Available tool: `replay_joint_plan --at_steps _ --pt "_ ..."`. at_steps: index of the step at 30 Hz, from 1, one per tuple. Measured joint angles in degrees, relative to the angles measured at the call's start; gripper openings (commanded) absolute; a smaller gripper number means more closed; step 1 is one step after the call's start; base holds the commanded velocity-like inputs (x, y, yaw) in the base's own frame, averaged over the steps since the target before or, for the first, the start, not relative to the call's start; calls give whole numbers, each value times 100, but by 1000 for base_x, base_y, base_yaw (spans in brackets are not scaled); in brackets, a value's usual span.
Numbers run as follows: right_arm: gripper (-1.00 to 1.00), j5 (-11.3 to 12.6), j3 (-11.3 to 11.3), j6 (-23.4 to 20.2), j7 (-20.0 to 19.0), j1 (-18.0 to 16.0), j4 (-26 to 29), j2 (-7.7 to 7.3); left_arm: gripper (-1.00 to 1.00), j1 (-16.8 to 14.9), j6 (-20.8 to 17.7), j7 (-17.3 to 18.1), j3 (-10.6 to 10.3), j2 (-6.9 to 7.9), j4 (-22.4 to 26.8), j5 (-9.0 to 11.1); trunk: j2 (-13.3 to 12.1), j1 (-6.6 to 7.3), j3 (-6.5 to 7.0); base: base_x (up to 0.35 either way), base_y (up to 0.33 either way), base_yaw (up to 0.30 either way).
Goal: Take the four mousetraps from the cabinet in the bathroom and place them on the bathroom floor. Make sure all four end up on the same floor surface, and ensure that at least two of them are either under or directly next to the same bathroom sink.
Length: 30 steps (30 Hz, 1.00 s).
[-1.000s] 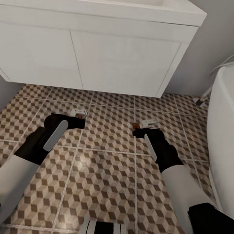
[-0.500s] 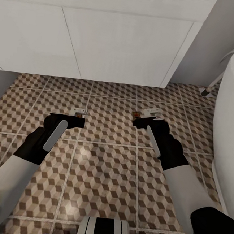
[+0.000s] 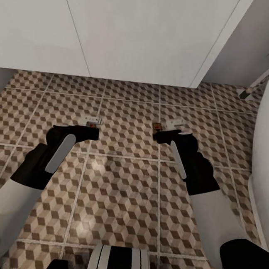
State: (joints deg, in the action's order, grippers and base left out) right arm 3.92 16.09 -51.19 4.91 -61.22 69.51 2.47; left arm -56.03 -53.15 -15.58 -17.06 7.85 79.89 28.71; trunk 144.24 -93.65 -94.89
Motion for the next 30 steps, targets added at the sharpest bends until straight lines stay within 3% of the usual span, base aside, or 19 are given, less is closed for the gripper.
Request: replay_joint_plan --at_steps 12,30 --pt "-100 0 9 -1 0 0 10 -17 -100 0 -7 -1 5 0 131 0 16 -31 -373 0 0 0" --pt "-100 0 1 -17 0 0 110 -17 -100 0 -92 -9 30 0 704 6 40 -77 -932 0 0 0"
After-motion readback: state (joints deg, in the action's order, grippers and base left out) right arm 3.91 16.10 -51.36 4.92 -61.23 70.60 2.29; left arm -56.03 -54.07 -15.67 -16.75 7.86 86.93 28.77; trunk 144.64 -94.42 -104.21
